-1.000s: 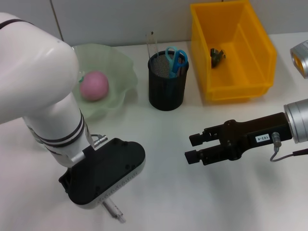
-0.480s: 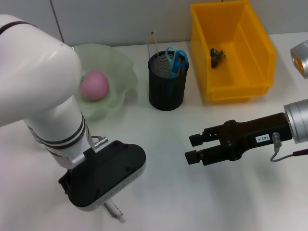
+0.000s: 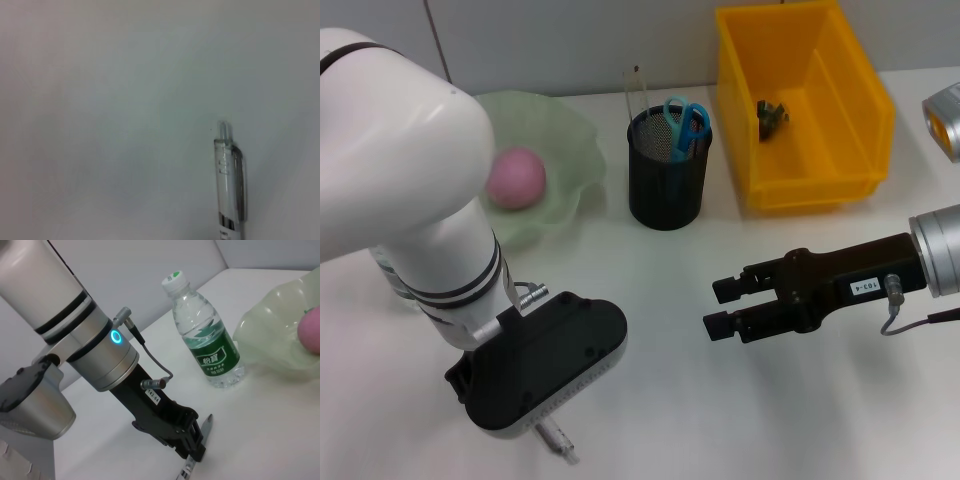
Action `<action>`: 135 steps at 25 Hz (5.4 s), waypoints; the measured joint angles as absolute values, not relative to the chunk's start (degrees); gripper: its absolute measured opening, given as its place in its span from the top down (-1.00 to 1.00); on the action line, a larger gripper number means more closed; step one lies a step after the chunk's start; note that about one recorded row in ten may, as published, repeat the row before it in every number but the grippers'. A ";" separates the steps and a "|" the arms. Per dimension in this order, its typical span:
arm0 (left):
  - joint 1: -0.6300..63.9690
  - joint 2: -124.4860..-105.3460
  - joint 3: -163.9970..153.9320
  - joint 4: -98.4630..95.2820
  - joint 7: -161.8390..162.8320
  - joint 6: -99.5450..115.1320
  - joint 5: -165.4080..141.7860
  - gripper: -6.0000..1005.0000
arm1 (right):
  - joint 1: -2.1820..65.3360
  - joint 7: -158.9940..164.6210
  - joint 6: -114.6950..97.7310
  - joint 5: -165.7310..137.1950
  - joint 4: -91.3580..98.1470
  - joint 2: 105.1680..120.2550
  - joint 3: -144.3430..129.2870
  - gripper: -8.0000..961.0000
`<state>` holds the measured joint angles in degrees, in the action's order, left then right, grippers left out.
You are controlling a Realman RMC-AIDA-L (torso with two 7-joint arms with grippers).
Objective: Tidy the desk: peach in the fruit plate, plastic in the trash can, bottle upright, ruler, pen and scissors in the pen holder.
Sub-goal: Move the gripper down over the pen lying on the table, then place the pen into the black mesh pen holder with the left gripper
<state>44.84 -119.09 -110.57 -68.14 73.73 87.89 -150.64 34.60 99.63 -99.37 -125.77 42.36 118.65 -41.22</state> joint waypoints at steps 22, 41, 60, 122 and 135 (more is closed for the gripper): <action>45.00 -119.09 -111.09 -67.32 73.74 87.71 -150.31 0.65 | 34.80 99.75 -99.40 -125.77 42.36 118.56 -41.22 -0.47; 45.43 -118.72 -99.39 -66.30 70.70 92.74 -145.23 0.71 | 34.81 99.75 -99.43 -125.54 42.72 118.54 -41.23 -0.47; 37.08 -118.59 -63.88 -59.90 77.47 92.41 -121.26 0.69 | 35.39 98.99 -98.91 -124.63 46.62 117.85 -40.14 -0.47; 39.79 -118.51 -76.95 -54.36 103.77 77.92 -120.55 0.63 | 56.76 152.13 -101.79 -138.52 45.89 112.20 -45.52 -0.47; 37.13 -118.63 -72.48 -54.11 102.56 77.69 -115.95 0.61 | 52.75 141.05 -105.52 -137.36 49.51 110.34 -42.14 -0.47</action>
<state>37.13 -118.63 -72.48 -54.11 102.56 77.69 -115.95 52.75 141.05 -105.52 -137.36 49.51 110.34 -42.14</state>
